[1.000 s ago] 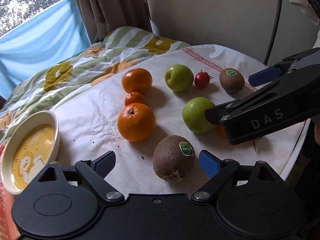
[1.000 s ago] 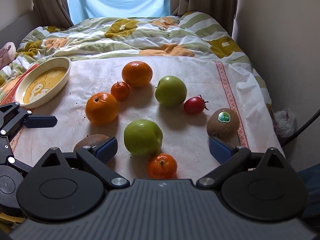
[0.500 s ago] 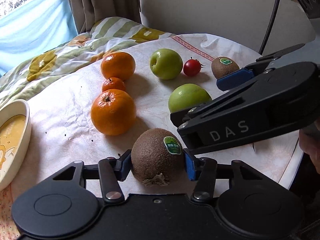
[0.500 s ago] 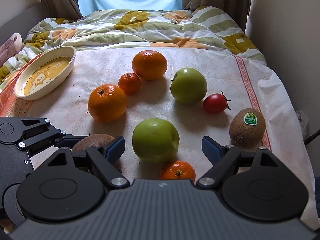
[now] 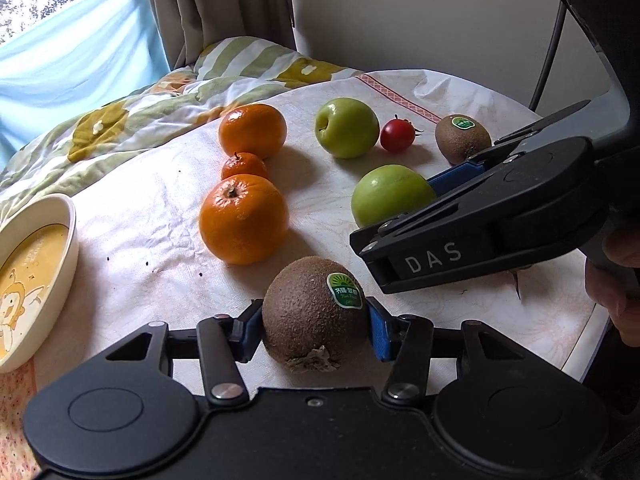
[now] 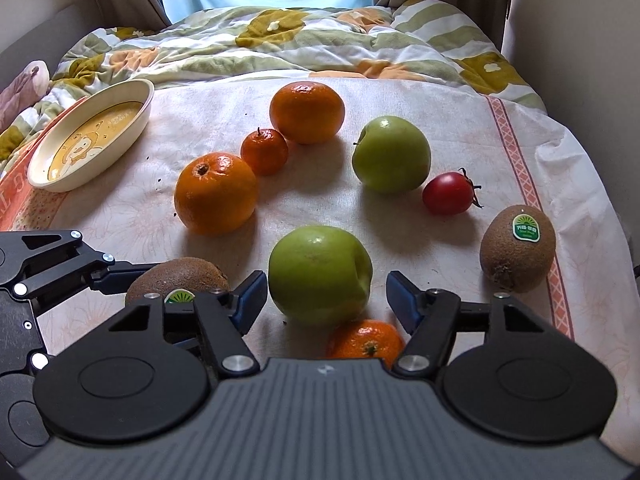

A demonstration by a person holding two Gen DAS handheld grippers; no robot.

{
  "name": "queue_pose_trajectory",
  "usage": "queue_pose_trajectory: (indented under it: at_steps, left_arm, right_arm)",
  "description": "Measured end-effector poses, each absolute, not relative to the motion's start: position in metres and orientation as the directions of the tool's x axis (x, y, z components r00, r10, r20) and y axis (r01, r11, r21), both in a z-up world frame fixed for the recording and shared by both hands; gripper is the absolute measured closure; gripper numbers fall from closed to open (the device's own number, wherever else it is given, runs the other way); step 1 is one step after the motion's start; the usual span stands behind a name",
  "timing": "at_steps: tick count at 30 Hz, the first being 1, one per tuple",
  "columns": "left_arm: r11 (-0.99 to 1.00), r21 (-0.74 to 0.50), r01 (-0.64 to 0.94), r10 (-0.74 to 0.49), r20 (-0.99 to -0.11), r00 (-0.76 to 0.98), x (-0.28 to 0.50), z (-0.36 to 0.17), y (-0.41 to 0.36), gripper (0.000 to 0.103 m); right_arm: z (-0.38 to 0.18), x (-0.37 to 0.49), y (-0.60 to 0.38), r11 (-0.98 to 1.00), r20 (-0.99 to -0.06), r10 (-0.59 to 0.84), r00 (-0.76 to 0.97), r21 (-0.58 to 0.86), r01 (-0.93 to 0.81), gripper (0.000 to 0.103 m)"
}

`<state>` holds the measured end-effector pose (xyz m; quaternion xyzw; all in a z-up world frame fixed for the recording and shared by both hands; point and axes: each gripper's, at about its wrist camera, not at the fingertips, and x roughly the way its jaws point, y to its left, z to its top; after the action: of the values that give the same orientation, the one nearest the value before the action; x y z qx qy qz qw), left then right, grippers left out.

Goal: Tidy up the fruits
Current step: 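Grasp a kiwi with the left tool while the right tool grasps a green apple, then carry the kiwi and green apple toward the duck bowl with both tools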

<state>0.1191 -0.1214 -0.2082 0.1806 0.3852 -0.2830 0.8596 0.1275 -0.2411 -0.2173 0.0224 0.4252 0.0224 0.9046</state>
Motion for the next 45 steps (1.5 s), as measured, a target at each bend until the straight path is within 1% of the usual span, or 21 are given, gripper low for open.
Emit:
queue_pose_trajectory:
  at_steps: [3,10,16,19,23,31,33,36,40,45]
  left_arm:
    - [0.786,0.103,0.609,-0.331,-0.763,0.556,0.119,-0.208,-0.119,0.047]
    - [0.817,0.117,0.564,-0.295,-0.756,0.585,0.124,-0.207,-0.113,0.047]
    - [0.833,0.137,0.537,-0.274,-0.739,0.615,0.121,-0.195,-0.109,0.047]
    - [0.85,0.146,0.507,-0.257,-0.724,0.64,0.116,-0.182,-0.105,0.047]
    - [0.896,0.154,0.417,-0.204,-0.69,0.694,0.107,-0.155,-0.099,0.047]
    - [0.965,0.125,0.232,-0.096,-0.652,0.752,0.09,-0.092,-0.077,0.047]
    - [0.969,0.139,0.204,-0.07,-0.638,0.767,0.089,-0.079,-0.068,0.047]
    - [0.975,0.15,0.161,-0.035,-0.619,0.785,0.094,-0.064,-0.05,0.047]
    - [0.982,0.149,0.115,-0.001,-0.607,0.795,0.106,-0.053,-0.022,0.047]
    - [0.987,0.139,0.076,0.026,-0.614,0.789,0.131,-0.045,0.016,0.047]
  right_arm:
    - [-0.219,0.132,-0.241,0.997,-0.77,0.072,0.634,0.072,-0.026,0.033]
    - [-0.218,0.132,-0.239,0.997,-0.764,0.074,0.641,0.068,-0.033,0.034]
    - [-0.208,0.127,-0.24,0.995,-0.74,0.1,0.665,0.089,-0.05,0.034]
    - [-0.196,0.123,-0.24,0.994,-0.73,0.112,0.674,0.092,-0.065,0.034]
    - [-0.171,0.116,-0.24,0.99,-0.713,0.139,0.687,0.098,-0.098,0.034]
    - [-0.11,0.105,-0.223,0.971,-0.682,0.226,0.696,0.103,-0.214,0.034]
    - [-0.098,0.108,-0.217,0.962,-0.672,0.261,0.693,0.12,-0.245,0.034]
    - [-0.084,0.117,-0.205,0.948,-0.659,0.308,0.686,0.149,-0.283,0.034]
    - [-0.067,0.129,-0.181,0.938,-0.638,0.329,0.697,0.132,-0.322,0.034]
    - [-0.051,0.155,-0.142,0.929,-0.625,0.344,0.701,0.116,-0.353,0.034]
